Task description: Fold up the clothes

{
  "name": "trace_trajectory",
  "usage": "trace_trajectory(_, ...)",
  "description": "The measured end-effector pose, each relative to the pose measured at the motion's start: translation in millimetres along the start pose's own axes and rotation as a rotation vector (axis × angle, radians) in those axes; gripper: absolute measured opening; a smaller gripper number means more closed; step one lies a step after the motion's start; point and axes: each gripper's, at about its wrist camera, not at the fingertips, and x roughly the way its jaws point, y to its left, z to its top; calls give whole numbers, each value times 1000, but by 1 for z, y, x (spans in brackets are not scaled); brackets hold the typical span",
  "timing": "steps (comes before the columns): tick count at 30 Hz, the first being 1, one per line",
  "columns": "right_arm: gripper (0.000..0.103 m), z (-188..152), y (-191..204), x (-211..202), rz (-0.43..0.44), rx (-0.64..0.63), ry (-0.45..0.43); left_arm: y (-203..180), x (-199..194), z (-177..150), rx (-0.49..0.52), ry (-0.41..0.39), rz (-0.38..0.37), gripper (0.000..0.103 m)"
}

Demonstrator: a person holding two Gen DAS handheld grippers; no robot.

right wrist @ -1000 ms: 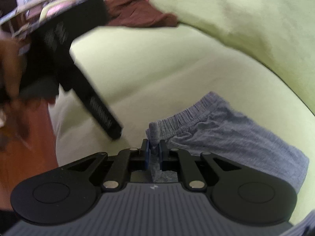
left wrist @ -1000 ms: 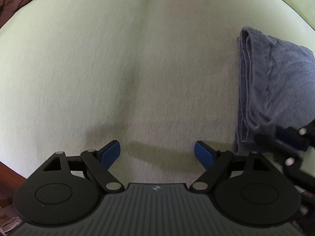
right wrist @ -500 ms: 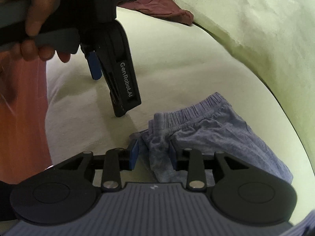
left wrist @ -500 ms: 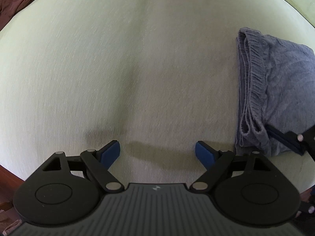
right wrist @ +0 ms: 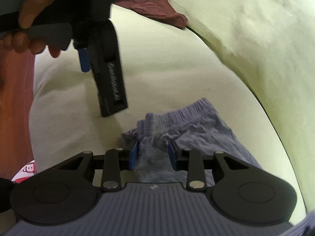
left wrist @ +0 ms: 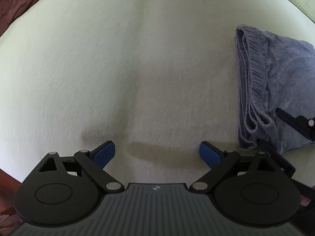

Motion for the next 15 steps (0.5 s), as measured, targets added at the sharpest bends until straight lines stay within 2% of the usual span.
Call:
trace_trajectory(4,28,0,-2,-7,6,29,-14,-2,-1,-2,15,-7,7,95)
trace_trajectory(8,28,-2,2,-4,7,22,12,-4,-7,-8,42,-13,7,94)
trace_trajectory(15,28,-3,15,-2,18,-30,-11,3,-19,-25,46,-16,-55,93)
